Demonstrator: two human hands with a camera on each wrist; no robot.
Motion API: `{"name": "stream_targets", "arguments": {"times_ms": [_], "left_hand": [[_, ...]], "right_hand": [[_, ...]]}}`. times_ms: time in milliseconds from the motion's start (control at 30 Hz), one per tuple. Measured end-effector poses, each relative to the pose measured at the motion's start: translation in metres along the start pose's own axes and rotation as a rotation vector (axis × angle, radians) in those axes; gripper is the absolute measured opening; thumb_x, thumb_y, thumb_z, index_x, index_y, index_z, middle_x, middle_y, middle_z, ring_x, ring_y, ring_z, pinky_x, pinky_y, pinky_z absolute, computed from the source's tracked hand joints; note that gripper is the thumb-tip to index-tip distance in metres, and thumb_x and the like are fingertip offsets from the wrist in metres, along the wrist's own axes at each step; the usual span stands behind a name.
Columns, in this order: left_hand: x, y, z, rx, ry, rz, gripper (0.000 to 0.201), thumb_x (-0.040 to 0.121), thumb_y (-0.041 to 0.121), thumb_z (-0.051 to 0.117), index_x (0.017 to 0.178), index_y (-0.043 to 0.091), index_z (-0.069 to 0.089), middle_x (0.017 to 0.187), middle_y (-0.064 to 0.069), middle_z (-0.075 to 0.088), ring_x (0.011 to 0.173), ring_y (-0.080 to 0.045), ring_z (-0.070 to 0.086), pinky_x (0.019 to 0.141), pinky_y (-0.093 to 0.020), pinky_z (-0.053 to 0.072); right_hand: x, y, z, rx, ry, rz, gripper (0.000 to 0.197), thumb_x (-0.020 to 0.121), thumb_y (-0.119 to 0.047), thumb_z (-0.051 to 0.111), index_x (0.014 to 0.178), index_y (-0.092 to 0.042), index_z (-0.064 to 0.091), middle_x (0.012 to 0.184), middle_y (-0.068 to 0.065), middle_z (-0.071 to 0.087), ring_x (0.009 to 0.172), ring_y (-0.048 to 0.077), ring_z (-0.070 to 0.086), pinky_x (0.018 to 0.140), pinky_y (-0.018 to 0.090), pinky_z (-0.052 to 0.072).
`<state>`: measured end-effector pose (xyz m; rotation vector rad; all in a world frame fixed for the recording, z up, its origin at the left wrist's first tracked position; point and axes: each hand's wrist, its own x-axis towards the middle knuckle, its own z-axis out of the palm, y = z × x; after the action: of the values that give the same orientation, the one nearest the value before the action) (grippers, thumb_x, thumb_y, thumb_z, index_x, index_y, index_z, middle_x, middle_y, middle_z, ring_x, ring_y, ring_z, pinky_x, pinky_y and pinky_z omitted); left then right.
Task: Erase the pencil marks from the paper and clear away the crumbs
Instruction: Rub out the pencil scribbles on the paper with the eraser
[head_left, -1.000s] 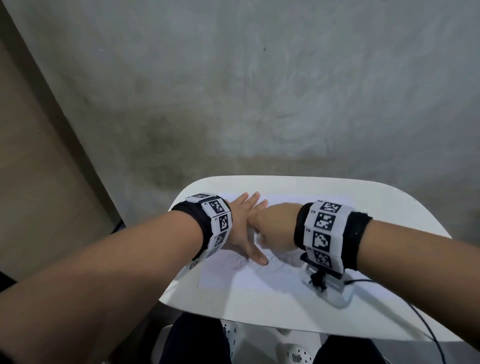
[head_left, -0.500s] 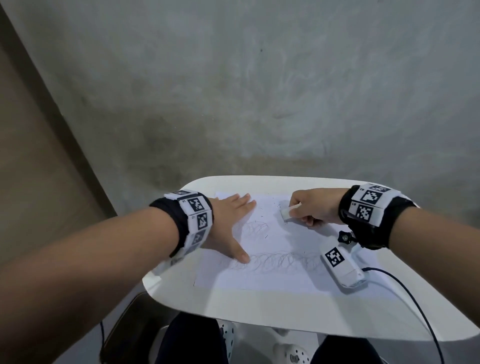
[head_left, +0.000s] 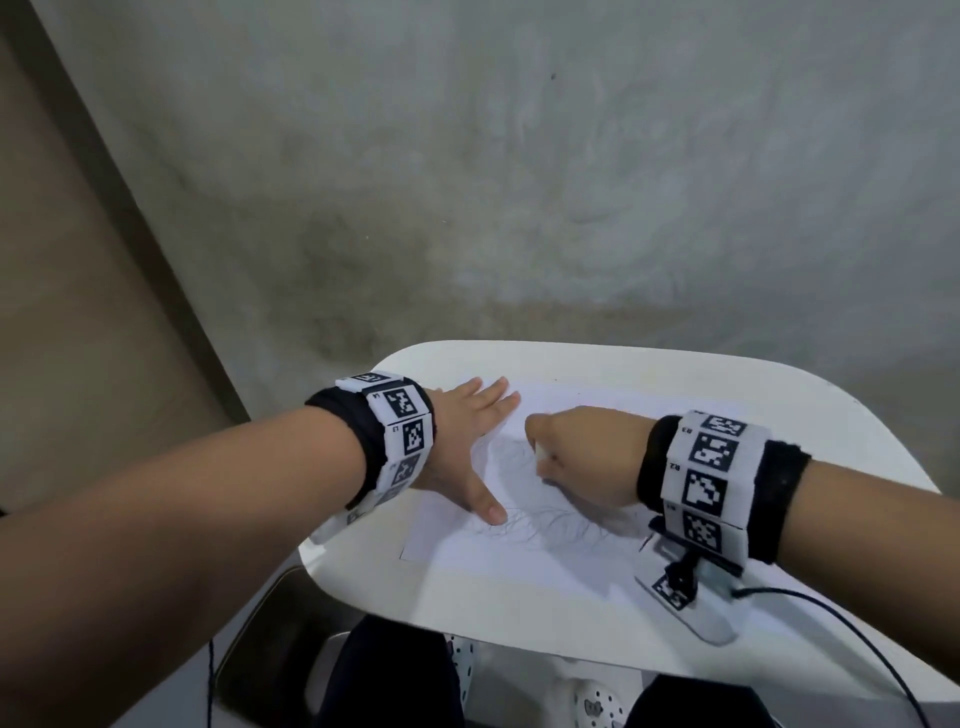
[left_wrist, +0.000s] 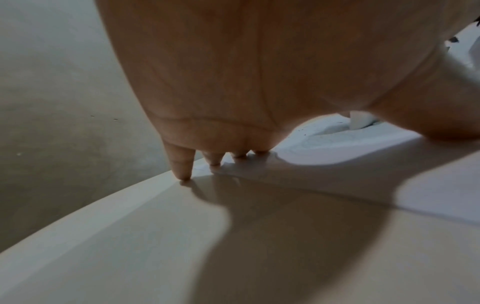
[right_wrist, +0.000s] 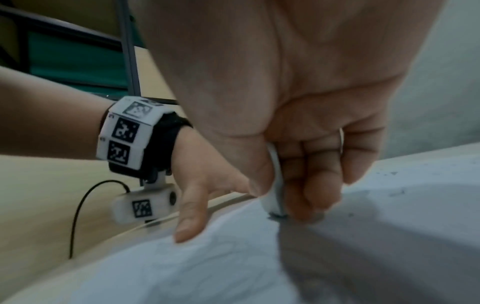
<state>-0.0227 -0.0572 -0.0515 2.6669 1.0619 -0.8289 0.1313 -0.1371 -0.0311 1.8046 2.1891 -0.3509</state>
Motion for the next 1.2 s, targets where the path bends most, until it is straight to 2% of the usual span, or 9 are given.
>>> {"name": "stream_targets", "arguments": {"times_ms": [167, 267, 400, 500, 567, 667, 833, 1000, 1200], "left_hand": [[-0.002, 0.000, -0.001, -0.036, 0.013, 0.006, 0.134, 0.068, 0.077, 0.066, 0.151, 0.027, -0.026, 0.157, 0.009, -0.034, 0.147, -0.016, -0.024, 0.121, -0.051, 0.004], [-0.001, -0.001, 0.002, -0.055, 0.014, 0.016, 0.135, 0.067, 0.078, 0.066, 0.151, 0.028, -0.026, 0.157, 0.010, -0.034, 0.147, -0.015, -0.025, 0.121, -0.051, 0.005], [-0.003, 0.001, 0.002, -0.059, 0.010, 0.002, 0.134, 0.067, 0.080, 0.064, 0.150, 0.028, -0.027, 0.156, 0.010, -0.035, 0.147, -0.015, -0.025, 0.121, -0.051, 0.005], [-0.003, 0.004, 0.002, -0.066, 0.013, -0.013, 0.133, 0.067, 0.081, 0.063, 0.150, 0.028, -0.027, 0.156, 0.010, -0.035, 0.147, -0.015, -0.025, 0.121, -0.052, 0.005], [-0.001, 0.002, 0.003, -0.073, 0.012, -0.005, 0.135, 0.066, 0.082, 0.063, 0.150, 0.029, -0.028, 0.156, 0.011, -0.034, 0.147, -0.016, -0.025, 0.121, -0.052, 0.006], [0.000, 0.002, 0.006, -0.081, 0.021, 0.001, 0.136, 0.064, 0.084, 0.061, 0.150, 0.028, -0.027, 0.157, 0.009, -0.034, 0.147, -0.017, -0.025, 0.121, -0.051, 0.005], [-0.004, 0.009, 0.004, -0.107, 0.033, -0.015, 0.134, 0.067, 0.082, 0.062, 0.152, 0.024, -0.025, 0.158, 0.004, -0.033, 0.148, -0.020, -0.025, 0.122, -0.048, 0.000], [-0.008, 0.011, 0.001, -0.092, 0.027, -0.034, 0.133, 0.069, 0.081, 0.062, 0.152, 0.025, -0.025, 0.158, 0.005, -0.032, 0.148, -0.019, -0.023, 0.121, -0.048, 0.002], [-0.005, 0.012, 0.003, -0.071, 0.040, -0.049, 0.134, 0.067, 0.083, 0.061, 0.152, 0.024, -0.024, 0.159, 0.005, -0.031, 0.148, -0.020, -0.022, 0.121, -0.049, 0.003]], "right_hand": [[0.004, 0.021, -0.030, 0.002, 0.031, 0.161, 0.007, 0.090, -0.020, 0.054, 0.086, -0.014, 0.056, 0.073, -0.004, 0.052, 0.084, 0.023, 0.052, 0.070, 0.028, 0.039], [0.000, -0.004, -0.015, -0.124, 0.038, 0.078, 0.017, 0.086, -0.019, 0.061, 0.073, -0.017, 0.052, 0.066, -0.006, 0.050, 0.072, 0.020, 0.054, 0.057, 0.025, 0.038], [0.006, 0.012, -0.025, -0.047, 0.038, 0.139, 0.012, 0.088, -0.024, 0.056, 0.079, -0.016, 0.055, 0.080, 0.000, 0.058, 0.081, 0.023, 0.052, 0.068, 0.027, 0.040], [0.008, 0.019, -0.029, -0.095, 0.077, 0.161, 0.023, 0.087, -0.020, 0.055, 0.065, -0.017, 0.048, 0.067, -0.003, 0.050, 0.079, 0.025, 0.053, 0.062, 0.026, 0.037], [0.005, -0.003, -0.015, -0.133, 0.030, 0.049, 0.015, 0.086, -0.020, 0.061, 0.072, -0.018, 0.055, 0.070, -0.005, 0.056, 0.078, 0.022, 0.056, 0.060, 0.025, 0.040], [0.004, -0.004, -0.018, -0.050, -0.036, 0.041, 0.008, 0.087, -0.023, 0.060, 0.090, -0.017, 0.064, 0.087, 0.001, 0.066, 0.087, 0.022, 0.060, 0.074, 0.031, 0.048], [0.004, 0.005, -0.028, -0.105, 0.010, 0.086, 0.011, 0.086, -0.018, 0.055, 0.076, -0.014, 0.057, 0.077, 0.000, 0.059, 0.077, 0.023, 0.053, 0.060, 0.026, 0.040], [0.009, 0.008, -0.030, -0.073, -0.036, 0.081, 0.006, 0.084, -0.020, 0.060, 0.078, -0.019, 0.061, 0.069, -0.006, 0.058, 0.079, 0.022, 0.058, 0.077, 0.030, 0.051], [0.007, -0.011, -0.022, -0.163, -0.029, -0.024, 0.006, 0.086, -0.020, 0.057, 0.080, -0.018, 0.059, 0.075, -0.002, 0.058, 0.074, 0.021, 0.052, 0.064, 0.027, 0.042]]}}
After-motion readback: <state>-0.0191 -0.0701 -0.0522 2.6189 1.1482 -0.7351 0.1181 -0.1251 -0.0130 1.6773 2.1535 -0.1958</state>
